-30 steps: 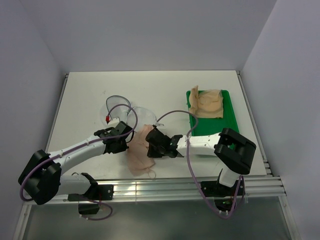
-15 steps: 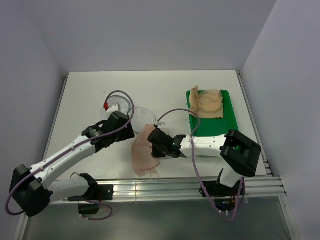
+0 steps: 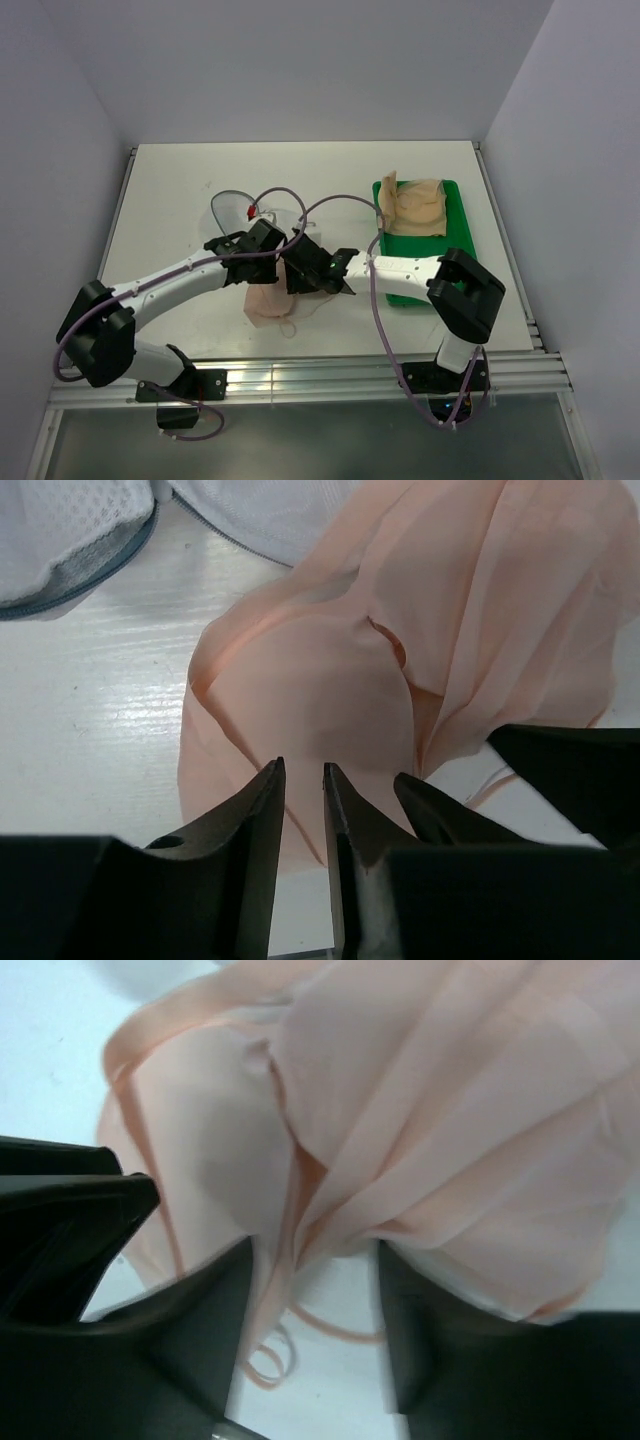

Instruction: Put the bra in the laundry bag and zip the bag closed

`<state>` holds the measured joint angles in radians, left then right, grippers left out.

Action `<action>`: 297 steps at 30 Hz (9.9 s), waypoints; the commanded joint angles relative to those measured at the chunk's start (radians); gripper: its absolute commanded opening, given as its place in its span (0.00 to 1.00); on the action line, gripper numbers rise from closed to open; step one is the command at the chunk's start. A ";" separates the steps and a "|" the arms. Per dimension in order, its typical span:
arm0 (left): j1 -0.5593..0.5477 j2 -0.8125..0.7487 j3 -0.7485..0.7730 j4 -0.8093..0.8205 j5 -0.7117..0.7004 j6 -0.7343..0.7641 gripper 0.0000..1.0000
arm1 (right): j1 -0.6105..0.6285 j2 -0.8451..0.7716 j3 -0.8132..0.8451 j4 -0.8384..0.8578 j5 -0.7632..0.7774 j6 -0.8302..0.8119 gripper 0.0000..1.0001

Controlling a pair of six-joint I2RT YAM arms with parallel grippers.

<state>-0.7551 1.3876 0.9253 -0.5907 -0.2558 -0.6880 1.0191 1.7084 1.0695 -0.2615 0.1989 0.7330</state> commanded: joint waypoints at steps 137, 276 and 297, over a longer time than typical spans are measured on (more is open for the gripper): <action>-0.059 0.137 0.090 -0.147 -0.066 -0.114 0.49 | -0.155 -0.322 -0.160 -0.042 -0.078 0.144 0.64; 0.385 0.131 0.004 -0.026 0.349 0.136 0.00 | -0.169 -0.259 -0.174 0.269 0.059 0.566 0.08; 0.424 -0.042 0.081 -0.144 0.349 0.156 0.15 | -0.174 -0.305 -0.178 0.107 0.071 0.355 0.68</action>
<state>-0.3256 1.3964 0.9756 -0.7235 0.0582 -0.5411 0.8738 1.4502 0.9260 -0.1261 0.2306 1.1351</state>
